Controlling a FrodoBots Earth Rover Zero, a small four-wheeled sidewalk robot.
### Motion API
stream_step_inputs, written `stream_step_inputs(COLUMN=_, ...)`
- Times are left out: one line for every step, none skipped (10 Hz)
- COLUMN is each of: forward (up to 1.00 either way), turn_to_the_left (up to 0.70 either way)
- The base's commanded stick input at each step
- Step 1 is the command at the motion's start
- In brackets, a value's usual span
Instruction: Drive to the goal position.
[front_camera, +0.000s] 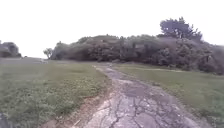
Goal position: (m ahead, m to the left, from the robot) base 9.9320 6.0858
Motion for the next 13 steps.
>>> stream_step_inputs(forward=0.00, turn_to_the_left=0.00)
stream_step_inputs(forward=0.00, turn_to_the_left=0.00)
stream_step_inputs(forward=0.00, turn_to_the_left=0.00)
stream_step_inputs(forward=0.00, turn_to_the_left=0.00)
stream_step_inputs(forward=1.00, turn_to_the_left=0.00)
stream_step_inputs(forward=1.00, turn_to_the_left=0.00)
stream_step_inputs(forward=1.00, turn_to_the_left=0.00)
stream_step_inputs(forward=1.00, turn_to_the_left=0.00)
stream_step_inputs(forward=1.00, turn_to_the_left=0.00)
stream_step_inputs(forward=1.00, turn_to_the_left=0.00)
stream_step_inputs(forward=1.00, turn_to_the_left=0.00)
stream_step_inputs(forward=1.00, turn_to_the_left=0.00)
stream_step_inputs(forward=1.00, turn_to_the_left=0.00)
